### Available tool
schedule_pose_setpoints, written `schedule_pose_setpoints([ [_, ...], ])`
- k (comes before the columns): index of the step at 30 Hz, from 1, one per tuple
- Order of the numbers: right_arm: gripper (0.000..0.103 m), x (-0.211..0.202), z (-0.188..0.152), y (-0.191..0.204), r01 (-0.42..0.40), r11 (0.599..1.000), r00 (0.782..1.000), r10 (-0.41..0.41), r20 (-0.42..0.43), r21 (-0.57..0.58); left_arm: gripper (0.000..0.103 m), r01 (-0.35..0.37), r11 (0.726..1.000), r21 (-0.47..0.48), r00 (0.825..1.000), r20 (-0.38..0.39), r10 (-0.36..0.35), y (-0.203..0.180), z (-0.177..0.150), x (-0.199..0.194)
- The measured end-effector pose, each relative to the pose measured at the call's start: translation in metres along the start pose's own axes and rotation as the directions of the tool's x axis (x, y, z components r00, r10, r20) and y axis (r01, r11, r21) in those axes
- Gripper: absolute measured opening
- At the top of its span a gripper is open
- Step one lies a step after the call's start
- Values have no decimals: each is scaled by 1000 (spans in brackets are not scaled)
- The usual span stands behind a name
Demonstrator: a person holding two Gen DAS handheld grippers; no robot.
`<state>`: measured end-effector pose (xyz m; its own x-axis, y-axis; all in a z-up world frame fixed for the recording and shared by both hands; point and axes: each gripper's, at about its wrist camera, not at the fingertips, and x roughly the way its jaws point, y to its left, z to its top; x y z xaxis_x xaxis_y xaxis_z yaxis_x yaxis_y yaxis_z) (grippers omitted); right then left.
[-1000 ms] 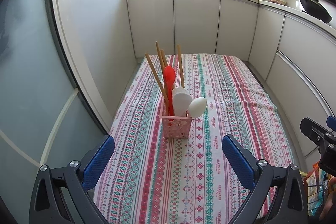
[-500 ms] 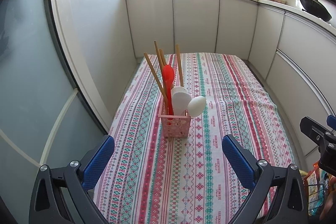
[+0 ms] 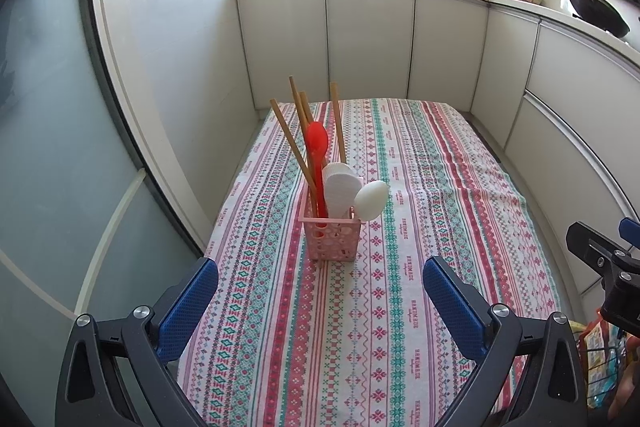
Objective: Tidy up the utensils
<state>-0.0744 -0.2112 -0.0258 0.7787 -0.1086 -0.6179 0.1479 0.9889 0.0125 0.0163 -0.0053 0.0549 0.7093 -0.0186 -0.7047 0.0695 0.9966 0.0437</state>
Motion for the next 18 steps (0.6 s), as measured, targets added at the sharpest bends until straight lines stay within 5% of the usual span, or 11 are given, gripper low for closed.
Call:
schedule_pose_setpoints([
  [18,103,0,0,0,1,1000,1000,-1,-3,2,103,6,1000,5,1000,-8,-6,-1,-1,1],
])
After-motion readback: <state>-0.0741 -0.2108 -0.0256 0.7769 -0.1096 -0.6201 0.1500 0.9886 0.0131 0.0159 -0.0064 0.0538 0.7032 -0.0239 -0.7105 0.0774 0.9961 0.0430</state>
